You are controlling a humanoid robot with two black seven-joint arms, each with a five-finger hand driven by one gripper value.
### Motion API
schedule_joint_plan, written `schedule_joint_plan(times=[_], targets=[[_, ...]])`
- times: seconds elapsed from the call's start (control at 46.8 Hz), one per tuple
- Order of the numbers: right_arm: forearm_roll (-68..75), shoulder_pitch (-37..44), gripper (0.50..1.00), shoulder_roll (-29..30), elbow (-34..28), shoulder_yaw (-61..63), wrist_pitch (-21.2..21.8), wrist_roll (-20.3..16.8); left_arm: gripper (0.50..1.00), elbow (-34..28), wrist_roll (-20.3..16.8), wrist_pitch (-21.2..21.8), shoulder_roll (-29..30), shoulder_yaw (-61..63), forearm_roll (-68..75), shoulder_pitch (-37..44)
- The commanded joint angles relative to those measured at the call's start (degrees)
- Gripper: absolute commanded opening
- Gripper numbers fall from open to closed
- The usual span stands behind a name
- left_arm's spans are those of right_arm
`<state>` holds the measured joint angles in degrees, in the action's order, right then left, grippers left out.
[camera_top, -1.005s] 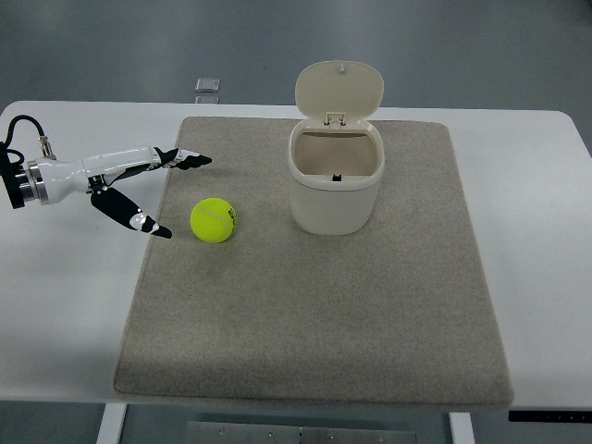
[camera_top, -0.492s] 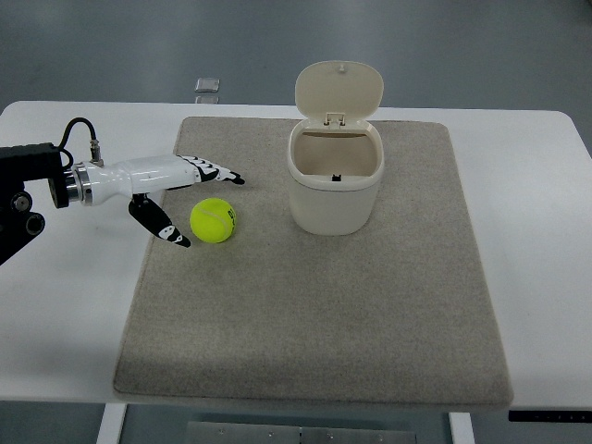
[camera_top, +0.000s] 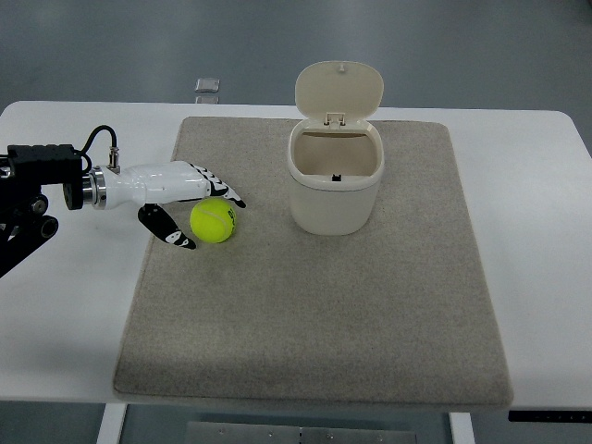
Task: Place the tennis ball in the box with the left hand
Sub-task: 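Close the left hand fingers around the tennis ball and lift, then carry the ball with the left hand over the open cream bin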
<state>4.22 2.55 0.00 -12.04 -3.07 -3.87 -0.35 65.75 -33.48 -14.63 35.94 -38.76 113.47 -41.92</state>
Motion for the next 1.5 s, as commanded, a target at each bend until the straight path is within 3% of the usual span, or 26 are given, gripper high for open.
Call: schedule_joint_plan(times=[0.0,0.171,0.299,0.47,0.705,0.812,1.219,1.475], targets=[[0.0,0.0,0.913,0.0,0.0,0.0,0.0,0.0,0.658,0.0,0.0,0.04,0.01,0.0,0.53,0.09],[0.0,0.0,0.913,0.0,0.0,0.0,0.0,0.0,0.5,0.35,0.0,0.04,-0.08,-0.09,0.88,-0.26],[0.0,0.0,0.913,0.0,0.0,0.0,0.0,0.0,0.5,3.42,-0.09,0.12,1.41,-0.61,0.44,-0.18],[0.0,0.0,0.913,0.0,0.0,0.0,0.0,0.0,0.5,11.24,-0.44,1.35,7.91,-1.05,-0.09,-0.61],[0.0,0.0,0.913,0.0,0.0,0.0,0.0,0.0,0.5,16.61,-0.53,14.26,13.1,-0.7,-0.09,-4.04],[0.0,0.0,0.913,0.0,0.0,0.0,0.0,0.0,0.5,16.87,-0.44,17.35,12.93,-0.18,0.35,-7.81],[0.0,0.0,0.913,0.0,0.0,0.0,0.0,0.0,0.5,16.17,0.09,17.18,6.16,11.69,3.34,-22.76],[0.0,0.0,0.913,0.0,0.0,0.0,0.0,0.0,0.5,10.02,0.35,17.0,0.27,12.22,3.61,-25.05]])
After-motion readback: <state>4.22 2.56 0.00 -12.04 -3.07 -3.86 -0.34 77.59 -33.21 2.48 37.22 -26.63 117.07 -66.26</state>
